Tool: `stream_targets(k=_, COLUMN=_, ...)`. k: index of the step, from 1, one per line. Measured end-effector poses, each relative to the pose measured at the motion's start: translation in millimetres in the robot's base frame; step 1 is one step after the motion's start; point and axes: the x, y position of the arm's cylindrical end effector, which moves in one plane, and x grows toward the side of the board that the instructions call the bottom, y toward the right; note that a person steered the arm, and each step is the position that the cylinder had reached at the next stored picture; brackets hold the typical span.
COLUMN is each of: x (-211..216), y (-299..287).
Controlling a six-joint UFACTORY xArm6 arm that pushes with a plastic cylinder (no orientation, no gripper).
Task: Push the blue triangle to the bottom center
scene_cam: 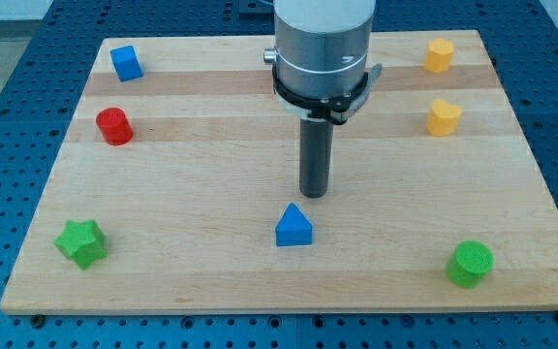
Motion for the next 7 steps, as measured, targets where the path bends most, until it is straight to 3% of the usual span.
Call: stream_targets(k=7, x=79.0, y=-14.6)
